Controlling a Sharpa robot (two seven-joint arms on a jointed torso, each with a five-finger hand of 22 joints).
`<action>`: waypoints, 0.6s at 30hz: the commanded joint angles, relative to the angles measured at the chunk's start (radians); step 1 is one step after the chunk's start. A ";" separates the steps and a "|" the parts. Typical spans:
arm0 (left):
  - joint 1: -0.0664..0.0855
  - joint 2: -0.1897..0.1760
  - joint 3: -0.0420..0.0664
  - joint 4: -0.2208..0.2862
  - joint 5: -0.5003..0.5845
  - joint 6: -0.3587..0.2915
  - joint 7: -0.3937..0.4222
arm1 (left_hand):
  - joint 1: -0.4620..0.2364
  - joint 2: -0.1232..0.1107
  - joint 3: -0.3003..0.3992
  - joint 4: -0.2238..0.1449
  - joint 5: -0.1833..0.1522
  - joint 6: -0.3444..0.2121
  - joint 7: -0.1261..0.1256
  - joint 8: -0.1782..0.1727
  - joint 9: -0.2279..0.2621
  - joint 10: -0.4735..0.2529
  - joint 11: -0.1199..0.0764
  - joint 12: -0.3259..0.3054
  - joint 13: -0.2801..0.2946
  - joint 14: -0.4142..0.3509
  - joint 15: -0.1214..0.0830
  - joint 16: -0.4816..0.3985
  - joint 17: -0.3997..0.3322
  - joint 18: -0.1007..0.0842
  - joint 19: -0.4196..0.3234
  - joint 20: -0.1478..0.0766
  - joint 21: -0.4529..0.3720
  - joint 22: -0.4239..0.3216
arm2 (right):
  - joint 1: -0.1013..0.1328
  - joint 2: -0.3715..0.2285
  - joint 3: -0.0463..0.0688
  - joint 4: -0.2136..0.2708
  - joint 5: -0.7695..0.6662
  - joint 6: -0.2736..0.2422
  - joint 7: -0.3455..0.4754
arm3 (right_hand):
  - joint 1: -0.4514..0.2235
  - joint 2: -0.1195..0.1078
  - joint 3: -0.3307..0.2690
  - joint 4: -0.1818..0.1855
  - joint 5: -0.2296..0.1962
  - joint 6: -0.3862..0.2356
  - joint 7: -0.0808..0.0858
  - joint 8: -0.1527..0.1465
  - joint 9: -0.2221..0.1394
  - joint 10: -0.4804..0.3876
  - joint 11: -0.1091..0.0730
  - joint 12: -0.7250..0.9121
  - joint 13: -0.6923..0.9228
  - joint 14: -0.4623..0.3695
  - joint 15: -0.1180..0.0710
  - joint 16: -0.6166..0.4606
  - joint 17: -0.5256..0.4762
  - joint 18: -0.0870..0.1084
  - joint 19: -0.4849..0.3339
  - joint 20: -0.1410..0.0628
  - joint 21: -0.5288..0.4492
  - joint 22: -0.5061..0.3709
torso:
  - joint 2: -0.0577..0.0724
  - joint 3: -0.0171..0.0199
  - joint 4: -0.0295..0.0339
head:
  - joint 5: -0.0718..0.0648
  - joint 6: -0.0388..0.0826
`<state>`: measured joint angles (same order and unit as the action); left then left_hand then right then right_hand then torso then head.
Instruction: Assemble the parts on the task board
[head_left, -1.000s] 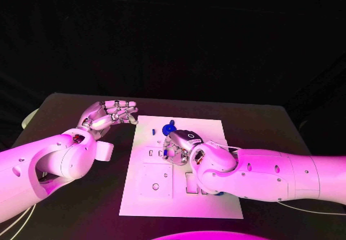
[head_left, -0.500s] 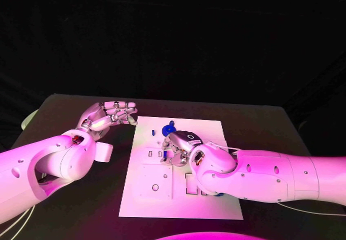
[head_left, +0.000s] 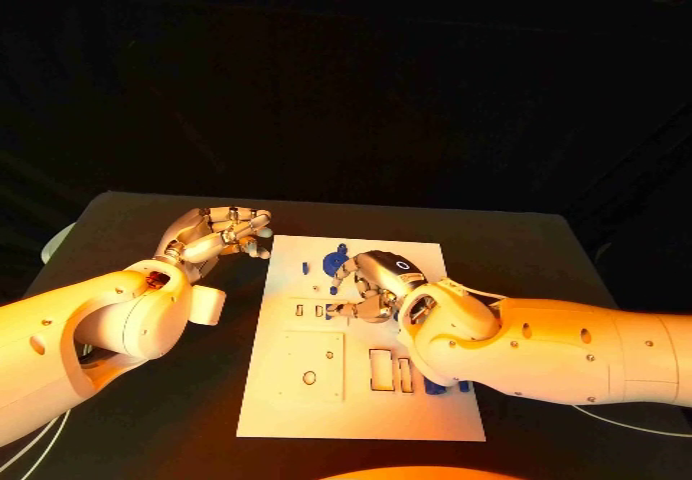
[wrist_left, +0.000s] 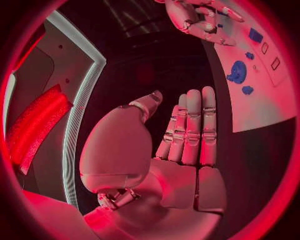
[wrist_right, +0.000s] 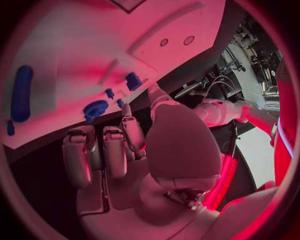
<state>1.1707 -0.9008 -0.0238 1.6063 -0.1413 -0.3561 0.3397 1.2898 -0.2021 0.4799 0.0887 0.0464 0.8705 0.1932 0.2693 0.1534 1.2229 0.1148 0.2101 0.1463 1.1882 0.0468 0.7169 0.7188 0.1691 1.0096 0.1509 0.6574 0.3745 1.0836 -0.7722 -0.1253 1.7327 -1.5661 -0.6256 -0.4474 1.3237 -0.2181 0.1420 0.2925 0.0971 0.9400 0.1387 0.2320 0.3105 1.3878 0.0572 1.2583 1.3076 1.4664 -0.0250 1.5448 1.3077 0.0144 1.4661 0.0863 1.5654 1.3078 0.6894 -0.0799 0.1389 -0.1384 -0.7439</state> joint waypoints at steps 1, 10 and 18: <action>0.001 0.008 0.001 -0.018 -0.088 0.018 -0.103 | -0.029 0.006 -0.035 0.022 0.005 0.024 -0.020 0.045 0.020 0.023 -0.026 0.161 0.111 0.062 -0.022 0.225 0.161 0.014 0.037 -0.023 0.081 0.050 | 0.021 -0.036 0.003 0.012 0.189 -0.081 0.273 | 0.031 0.011 0.007 -0.003 0.043 -0.003 -0.001 0.007 -0.002 -0.012 -0.002 -0.007 0.033 0.092 0.009 -0.006 0.214 -0.014 0.105 0.003 0.005 0.263 | -0.002 0.0034 -0.0087 | 0.003 0.004; 0.011 0.044 0.001 -0.066 -0.391 0.172 -0.376 | -0.075 0.016 -0.041 0.099 0.004 0.005 -0.055 0.225 0.134 -0.104 -0.057 0.724 0.544 0.252 -0.052 0.677 0.564 0.001 0.052 -0.055 0.385 0.294 | 0.101 -0.160 0.007 0.027 0.517 -0.074 0.477 | 0.067 0.019 0.032 -0.003 0.099 -0.004 0.000 0.016 -0.007 -0.026 -0.002 -0.026 0.019 0.089 0.008 -0.012 0.205 -0.011 0.099 0.002 -0.008 0.256 | -0.006 0.0156 -0.0222 | 0.021 0.003; 0.055 0.119 0.000 -0.115 -0.620 0.344 -0.609 | -0.116 0.027 -0.059 0.181 0.004 0.018 -0.087 0.330 0.223 0.022 -0.083 0.965 0.809 0.325 -0.075 0.773 0.696 -0.033 0.160 -0.072 0.558 0.519 | 0.144 -0.217 0.008 -0.011 0.615 -0.076 0.500 | 0.064 0.018 0.031 -0.002 0.101 -0.005 0.001 0.016 -0.007 -0.025 -0.002 -0.024 0.020 0.090 0.008 -0.012 0.206 -0.011 0.098 0.002 -0.009 0.256 | -0.009 0.0196 -0.0255 | 0.031 0.001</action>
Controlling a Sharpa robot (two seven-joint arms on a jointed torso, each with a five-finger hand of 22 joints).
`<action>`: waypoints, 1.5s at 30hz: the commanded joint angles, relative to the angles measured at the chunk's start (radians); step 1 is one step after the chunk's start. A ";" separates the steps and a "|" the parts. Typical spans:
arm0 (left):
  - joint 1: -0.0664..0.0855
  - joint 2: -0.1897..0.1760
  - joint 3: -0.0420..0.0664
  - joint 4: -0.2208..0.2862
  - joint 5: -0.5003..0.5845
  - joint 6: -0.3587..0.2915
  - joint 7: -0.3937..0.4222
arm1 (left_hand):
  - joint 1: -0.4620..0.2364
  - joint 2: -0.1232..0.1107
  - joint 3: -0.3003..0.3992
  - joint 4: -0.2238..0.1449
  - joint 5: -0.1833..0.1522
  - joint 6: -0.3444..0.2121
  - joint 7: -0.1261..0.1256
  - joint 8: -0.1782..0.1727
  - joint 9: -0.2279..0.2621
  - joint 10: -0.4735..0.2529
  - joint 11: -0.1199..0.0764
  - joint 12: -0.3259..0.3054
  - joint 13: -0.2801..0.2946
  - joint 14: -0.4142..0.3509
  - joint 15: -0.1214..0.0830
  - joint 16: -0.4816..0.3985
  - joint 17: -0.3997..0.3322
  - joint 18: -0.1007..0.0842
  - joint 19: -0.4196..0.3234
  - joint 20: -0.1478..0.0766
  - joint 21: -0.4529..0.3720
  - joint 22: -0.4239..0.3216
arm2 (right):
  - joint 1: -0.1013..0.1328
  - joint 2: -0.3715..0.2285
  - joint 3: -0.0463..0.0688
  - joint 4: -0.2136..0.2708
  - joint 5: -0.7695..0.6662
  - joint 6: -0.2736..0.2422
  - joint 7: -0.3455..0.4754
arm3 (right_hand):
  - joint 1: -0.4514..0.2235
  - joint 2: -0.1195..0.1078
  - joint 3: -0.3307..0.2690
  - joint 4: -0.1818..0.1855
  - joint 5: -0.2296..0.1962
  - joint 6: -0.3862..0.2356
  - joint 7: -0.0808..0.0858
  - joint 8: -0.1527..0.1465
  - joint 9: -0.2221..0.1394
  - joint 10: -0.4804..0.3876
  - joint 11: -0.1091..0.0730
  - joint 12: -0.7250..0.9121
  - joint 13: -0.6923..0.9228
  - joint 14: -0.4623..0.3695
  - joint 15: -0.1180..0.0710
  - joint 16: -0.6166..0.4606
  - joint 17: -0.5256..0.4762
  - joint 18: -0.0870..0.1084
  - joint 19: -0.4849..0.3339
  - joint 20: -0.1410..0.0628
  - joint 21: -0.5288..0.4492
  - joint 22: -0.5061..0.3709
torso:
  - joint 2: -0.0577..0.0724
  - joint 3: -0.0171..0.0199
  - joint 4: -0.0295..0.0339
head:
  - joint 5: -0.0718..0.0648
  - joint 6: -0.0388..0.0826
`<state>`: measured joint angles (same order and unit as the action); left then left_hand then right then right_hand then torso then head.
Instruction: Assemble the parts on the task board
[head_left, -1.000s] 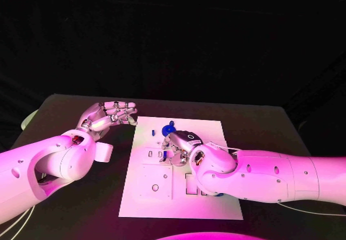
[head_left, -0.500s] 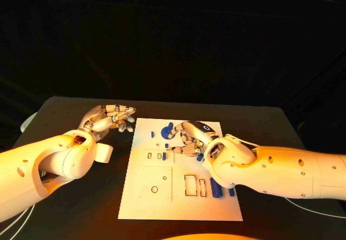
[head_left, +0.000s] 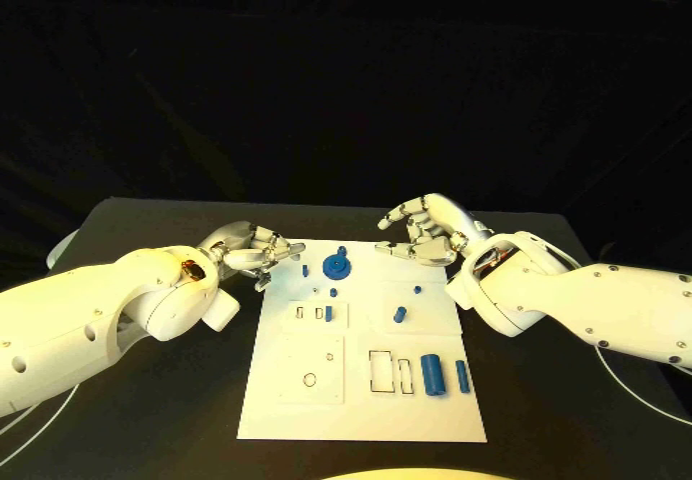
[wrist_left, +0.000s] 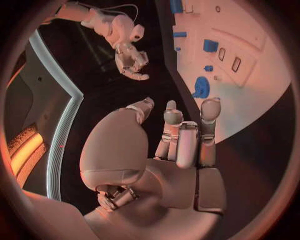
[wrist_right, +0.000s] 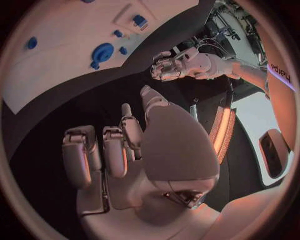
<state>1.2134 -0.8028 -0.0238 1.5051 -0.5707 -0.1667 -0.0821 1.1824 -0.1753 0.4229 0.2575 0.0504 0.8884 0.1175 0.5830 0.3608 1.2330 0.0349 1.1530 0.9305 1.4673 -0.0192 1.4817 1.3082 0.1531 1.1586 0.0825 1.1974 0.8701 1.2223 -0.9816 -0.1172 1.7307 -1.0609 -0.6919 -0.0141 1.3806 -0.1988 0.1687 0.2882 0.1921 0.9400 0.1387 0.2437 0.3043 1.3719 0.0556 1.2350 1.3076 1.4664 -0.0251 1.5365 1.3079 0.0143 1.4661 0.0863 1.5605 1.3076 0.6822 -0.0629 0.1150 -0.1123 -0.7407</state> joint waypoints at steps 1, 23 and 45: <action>0.018 0.030 0.000 -0.019 -0.208 0.172 -0.208 | -0.009 0.000 -0.003 0.015 0.000 -0.001 -0.012 0.021 0.020 0.015 -0.004 0.027 0.031 0.048 -0.010 0.011 0.109 -0.018 0.014 -0.005 0.023 0.030 | 0.007 -0.011 0.000 -0.013 0.115 -0.009 0.066 | 0.007 -0.001 0.004 0.003 0.007 -0.005 0.001 0.004 -0.001 -0.009 0.000 -0.001 0.020 0.090 0.008 -0.003 0.206 -0.011 0.098 0.002 -0.004 0.256 | -0.002 0.0032 -0.0020 | 0.007 -0.003; 0.048 0.212 -0.021 -0.132 -0.343 0.415 -0.404 | -0.071 0.012 -0.060 0.034 0.000 -0.059 0.001 0.032 0.064 -0.047 0.008 -0.013 -0.034 0.048 0.000 0.016 0.112 -0.022 0.012 0.001 0.052 0.061 | 0.016 0.003 0.000 -0.078 0.126 0.014 0.040 | -0.005 -0.004 -0.002 0.003 0.005 -0.023 0.005 -0.004 -0.007 -0.023 0.003 -0.024 0.002 0.085 0.011 -0.014 0.190 -0.006 0.089 0.003 -0.026 0.246 | -0.001 0.0009 -0.0009 | 0.010 -0.013; 0.050 0.272 -0.028 -0.182 -0.359 0.467 -0.418 | -0.074 0.026 -0.069 0.031 0.000 -0.047 -0.005 0.046 0.078 -0.043 0.004 -0.005 -0.025 0.050 -0.003 0.020 0.117 -0.023 0.014 0.001 0.060 0.071 | 0.016 0.017 0.000 -0.096 0.121 0.011 0.027 | -0.009 -0.002 -0.004 0.003 0.004 -0.027 0.005 -0.006 -0.009 -0.043 0.004 -0.059 -0.023 0.081 0.011 -0.025 0.176 -0.002 0.082 0.004 -0.042 0.239 | -0.001 0.0001 -0.0018 | 0.004 -0.020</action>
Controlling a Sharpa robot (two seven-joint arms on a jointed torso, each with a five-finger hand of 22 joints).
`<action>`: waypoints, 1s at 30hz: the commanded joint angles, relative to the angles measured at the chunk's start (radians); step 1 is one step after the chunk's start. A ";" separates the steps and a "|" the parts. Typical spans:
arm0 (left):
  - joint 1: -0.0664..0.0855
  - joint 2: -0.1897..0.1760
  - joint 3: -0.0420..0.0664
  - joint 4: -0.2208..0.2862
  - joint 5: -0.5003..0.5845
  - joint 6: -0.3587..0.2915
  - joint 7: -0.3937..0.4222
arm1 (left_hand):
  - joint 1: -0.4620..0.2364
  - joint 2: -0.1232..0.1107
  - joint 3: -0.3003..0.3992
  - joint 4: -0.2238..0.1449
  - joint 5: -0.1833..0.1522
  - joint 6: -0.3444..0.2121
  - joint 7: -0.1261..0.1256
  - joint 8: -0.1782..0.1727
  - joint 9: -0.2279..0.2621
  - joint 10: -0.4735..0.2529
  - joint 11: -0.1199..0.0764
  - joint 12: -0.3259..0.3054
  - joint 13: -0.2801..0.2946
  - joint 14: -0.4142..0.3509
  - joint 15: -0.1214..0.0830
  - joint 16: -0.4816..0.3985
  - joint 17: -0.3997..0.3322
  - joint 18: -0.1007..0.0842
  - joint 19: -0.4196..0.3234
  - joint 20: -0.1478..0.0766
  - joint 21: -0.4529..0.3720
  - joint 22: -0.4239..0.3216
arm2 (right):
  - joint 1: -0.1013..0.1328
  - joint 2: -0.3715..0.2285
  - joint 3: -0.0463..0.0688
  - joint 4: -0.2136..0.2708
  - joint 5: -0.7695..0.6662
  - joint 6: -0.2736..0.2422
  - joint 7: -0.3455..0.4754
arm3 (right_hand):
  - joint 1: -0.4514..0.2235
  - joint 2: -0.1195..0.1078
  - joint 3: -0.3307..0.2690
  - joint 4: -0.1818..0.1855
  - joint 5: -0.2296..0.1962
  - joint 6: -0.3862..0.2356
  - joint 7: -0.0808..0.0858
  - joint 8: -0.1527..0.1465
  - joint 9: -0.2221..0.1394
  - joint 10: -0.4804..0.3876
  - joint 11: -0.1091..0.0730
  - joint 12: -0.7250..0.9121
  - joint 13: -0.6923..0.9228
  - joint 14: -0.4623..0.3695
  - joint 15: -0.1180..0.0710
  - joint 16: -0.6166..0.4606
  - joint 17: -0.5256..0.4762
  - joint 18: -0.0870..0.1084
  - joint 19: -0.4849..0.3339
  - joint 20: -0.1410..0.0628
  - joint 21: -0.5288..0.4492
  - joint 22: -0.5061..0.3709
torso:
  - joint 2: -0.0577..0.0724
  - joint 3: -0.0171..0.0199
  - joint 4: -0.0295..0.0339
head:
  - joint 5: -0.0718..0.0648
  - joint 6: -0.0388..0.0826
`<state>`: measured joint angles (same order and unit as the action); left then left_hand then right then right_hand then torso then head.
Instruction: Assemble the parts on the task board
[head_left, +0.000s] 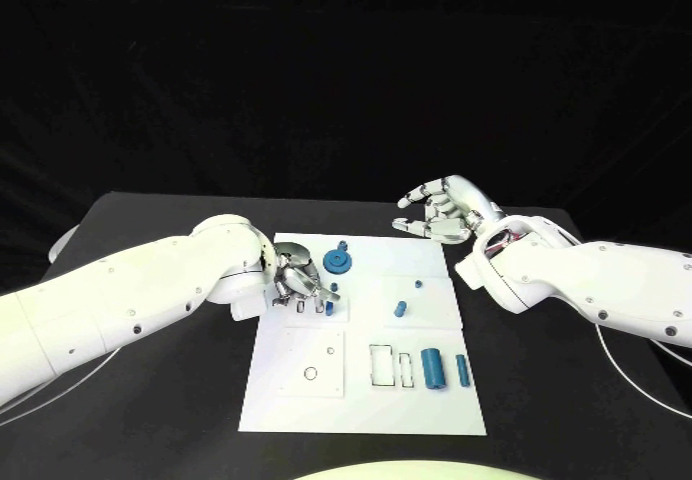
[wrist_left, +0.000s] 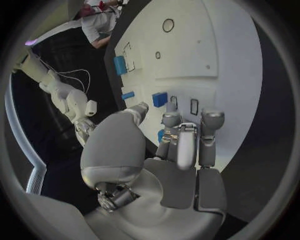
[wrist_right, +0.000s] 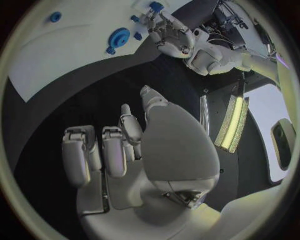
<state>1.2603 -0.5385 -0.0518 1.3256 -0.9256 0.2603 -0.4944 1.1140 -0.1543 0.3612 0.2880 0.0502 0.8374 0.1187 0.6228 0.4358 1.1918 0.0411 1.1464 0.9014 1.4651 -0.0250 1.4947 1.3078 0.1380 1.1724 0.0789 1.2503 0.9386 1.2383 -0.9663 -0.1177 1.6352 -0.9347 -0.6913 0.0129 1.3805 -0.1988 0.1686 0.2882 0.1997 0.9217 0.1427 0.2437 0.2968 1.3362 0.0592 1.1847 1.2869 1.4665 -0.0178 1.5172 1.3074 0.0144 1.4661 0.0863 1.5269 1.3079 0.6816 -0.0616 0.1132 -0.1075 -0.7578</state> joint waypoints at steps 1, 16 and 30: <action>0.003 0.008 0.000 -0.003 -0.004 0.042 -0.005 | -0.002 0.007 -0.010 -0.001 0.000 0.009 -0.009 0.014 0.009 -0.001 -0.005 0.003 0.005 0.053 0.002 0.008 0.119 -0.008 0.000 0.004 0.009 0.005 | 0.000 0.002 0.000 -0.001 -0.005 0.011 0.000 | -0.009 -0.002 -0.004 0.003 -0.003 -0.008 0.001 -0.006 -0.002 -0.008 0.000 -0.009 -0.003 0.081 0.004 -0.006 0.177 -0.002 0.082 0.004 -0.008 0.238 | 0.000 -0.0012 0.0000 | -0.001 -0.003; 0.003 0.025 -0.002 -0.019 -0.003 0.056 -0.006 | 0.016 0.016 -0.021 -0.001 0.000 0.025 -0.024 0.063 0.052 0.009 -0.018 0.014 0.016 0.057 -0.009 0.015 0.129 -0.010 0.004 -0.003 0.022 0.020 | -0.001 0.010 0.000 -0.005 -0.005 0.022 -0.001 | -0.012 -0.002 -0.006 0.003 -0.005 -0.007 0.001 -0.005 -0.002 -0.007 0.000 -0.010 -0.004 0.081 0.004 -0.007 0.176 -0.002 0.082 0.004 -0.009 0.238 | 0.000 -0.0016 0.0010 | -0.005 -0.005; 0.003 0.033 -0.003 -0.035 -0.004 0.058 -0.005 | 0.042 0.027 -0.013 -0.004 0.001 0.023 -0.036 0.102 0.090 0.015 -0.029 0.017 0.018 0.060 -0.019 0.019 0.136 -0.011 0.005 -0.009 0.028 0.027 | -0.002 0.015 0.000 -0.001 -0.005 0.029 -0.006 | -0.013 -0.001 -0.006 0.003 -0.007 -0.006 0.001 -0.004 -0.002 -0.006 0.000 -0.010 -0.004 0.081 0.004 -0.007 0.175 -0.002 0.082 0.004 -0.009 0.238 | -0.002 -0.0004 0.0002 | -0.006 -0.007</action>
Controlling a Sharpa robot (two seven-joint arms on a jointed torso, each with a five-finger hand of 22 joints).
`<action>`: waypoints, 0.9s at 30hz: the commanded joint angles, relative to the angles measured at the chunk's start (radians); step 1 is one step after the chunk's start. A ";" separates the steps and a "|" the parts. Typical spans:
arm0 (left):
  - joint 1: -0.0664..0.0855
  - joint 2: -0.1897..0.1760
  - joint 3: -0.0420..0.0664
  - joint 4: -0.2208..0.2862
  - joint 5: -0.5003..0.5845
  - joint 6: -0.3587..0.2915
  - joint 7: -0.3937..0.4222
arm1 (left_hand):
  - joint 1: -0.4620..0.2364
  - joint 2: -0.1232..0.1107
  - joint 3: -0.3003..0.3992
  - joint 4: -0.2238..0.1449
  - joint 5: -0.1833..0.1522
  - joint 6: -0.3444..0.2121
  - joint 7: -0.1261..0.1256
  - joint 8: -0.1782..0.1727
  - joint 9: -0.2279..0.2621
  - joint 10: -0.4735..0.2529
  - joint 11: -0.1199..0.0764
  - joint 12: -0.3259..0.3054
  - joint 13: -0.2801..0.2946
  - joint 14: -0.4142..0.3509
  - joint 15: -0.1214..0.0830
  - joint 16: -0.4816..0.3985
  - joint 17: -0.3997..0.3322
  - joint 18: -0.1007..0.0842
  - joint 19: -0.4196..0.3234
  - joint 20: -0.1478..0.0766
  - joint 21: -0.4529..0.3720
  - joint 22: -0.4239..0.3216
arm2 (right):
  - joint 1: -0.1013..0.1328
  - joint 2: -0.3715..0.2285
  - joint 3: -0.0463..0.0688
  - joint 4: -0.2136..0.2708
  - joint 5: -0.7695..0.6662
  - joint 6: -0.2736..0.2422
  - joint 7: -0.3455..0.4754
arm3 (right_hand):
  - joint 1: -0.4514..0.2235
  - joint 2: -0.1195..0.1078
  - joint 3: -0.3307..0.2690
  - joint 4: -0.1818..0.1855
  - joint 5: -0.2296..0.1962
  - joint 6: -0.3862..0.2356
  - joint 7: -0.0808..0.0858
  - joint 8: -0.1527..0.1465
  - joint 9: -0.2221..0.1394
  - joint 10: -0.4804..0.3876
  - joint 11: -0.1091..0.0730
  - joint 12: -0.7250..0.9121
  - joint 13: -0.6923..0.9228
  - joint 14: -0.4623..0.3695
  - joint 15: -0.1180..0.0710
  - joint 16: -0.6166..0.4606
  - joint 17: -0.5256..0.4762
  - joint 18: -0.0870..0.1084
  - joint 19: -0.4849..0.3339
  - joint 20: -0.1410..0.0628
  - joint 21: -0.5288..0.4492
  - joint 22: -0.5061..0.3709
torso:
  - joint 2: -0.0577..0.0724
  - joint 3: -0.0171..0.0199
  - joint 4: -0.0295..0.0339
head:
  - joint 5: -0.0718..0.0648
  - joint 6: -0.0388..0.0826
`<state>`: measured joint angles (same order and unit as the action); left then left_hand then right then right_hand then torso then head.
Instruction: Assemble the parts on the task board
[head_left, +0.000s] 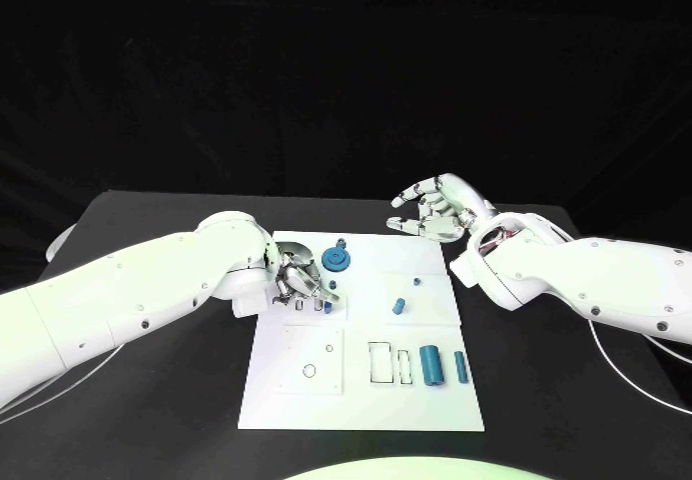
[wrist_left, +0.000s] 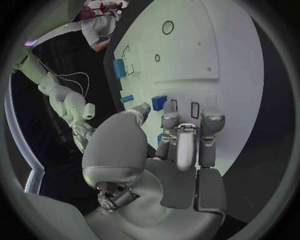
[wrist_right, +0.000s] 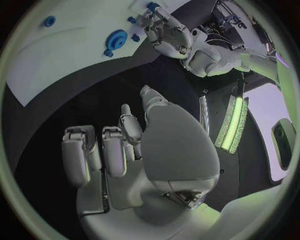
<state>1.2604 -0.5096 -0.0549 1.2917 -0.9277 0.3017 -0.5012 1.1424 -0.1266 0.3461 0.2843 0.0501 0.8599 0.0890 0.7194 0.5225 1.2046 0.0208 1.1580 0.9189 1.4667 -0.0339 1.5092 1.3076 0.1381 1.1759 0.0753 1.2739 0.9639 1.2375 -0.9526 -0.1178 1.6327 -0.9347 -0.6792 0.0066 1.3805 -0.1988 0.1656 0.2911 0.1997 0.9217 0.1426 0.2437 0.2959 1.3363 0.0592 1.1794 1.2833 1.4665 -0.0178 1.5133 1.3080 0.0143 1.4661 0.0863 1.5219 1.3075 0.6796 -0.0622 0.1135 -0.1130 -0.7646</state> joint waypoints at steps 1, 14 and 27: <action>0.003 0.004 0.000 -0.001 -0.001 0.017 0.001 | 0.016 0.000 0.003 -0.001 0.001 -0.001 -0.007 0.007 0.005 0.002 -0.009 0.005 0.000 0.059 -0.010 0.005 0.136 -0.011 0.002 -0.006 0.005 0.003 | -0.001 0.001 0.000 0.002 -0.005 0.017 0.000 | -0.012 0.000 -0.003 0.000 -0.007 -0.006 0.001 -0.004 -0.001 -0.006 0.000 -0.005 -0.001 0.081 0.004 -0.003 0.175 -0.002 0.082 0.004 -0.004 0.238 | 0.000 0.0000 -0.0002 | -0.001 0.000; 0.003 0.013 -0.001 -0.011 0.000 0.027 0.002 | 0.074 0.007 0.043 -0.020 0.000 -0.010 -0.017 0.024 0.029 0.014 -0.018 0.013 0.011 0.065 -0.018 0.013 0.152 -0.014 0.009 -0.013 0.014 0.016 | -0.002 0.000 0.000 0.018 -0.005 0.022 -0.002 | -0.011 0.002 -0.002 -0.001 -0.006 -0.006 0.001 -0.004 -0.001 -0.006 0.000 -0.005 -0.001 0.080 0.004 -0.004 0.174 -0.002 0.082 0.004 -0.004 0.238 | 0.000 -0.0004 -0.0005 | -0.002 -0.006; 0.003 0.017 -0.002 -0.013 0.002 0.040 0.001 | 0.069 0.003 0.043 -0.015 0.000 -0.010 -0.016 0.025 0.031 0.016 -0.018 0.014 0.013 0.066 -0.019 0.014 0.154 -0.014 0.009 -0.014 0.015 0.017 | -0.002 -0.001 0.000 0.020 -0.006 0.023 -0.004 | -0.011 0.003 -0.002 -0.001 -0.006 -0.005 0.000 -0.003 -0.001 -0.005 -0.001 -0.003 0.000 0.081 0.004 -0.003 0.175 -0.002 0.082 0.004 -0.003 0.239 | 0.000 0.0000 0.0001 | -0.002 -0.007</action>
<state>1.2607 -0.4957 -0.0562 1.2791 -0.9273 0.3166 -0.5013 1.2066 -0.1173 0.3866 0.2662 0.0499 0.8507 0.0800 0.7404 0.5517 1.2171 0.0087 1.1657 0.9304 1.4670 -0.0483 1.5181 1.3075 0.1381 1.1832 0.0680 1.2848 0.9793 1.2360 -0.9536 -0.1179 1.6507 -0.9348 -0.6707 0.0006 1.3805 -0.1988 0.1657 0.2911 0.1996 0.9218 0.1426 0.2436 0.2960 1.3364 0.0592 1.1794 1.2834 1.4665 -0.0179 1.5133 1.3077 0.0143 1.4661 0.0863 1.5219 1.3081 0.6796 -0.0623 0.1135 -0.1157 -0.7713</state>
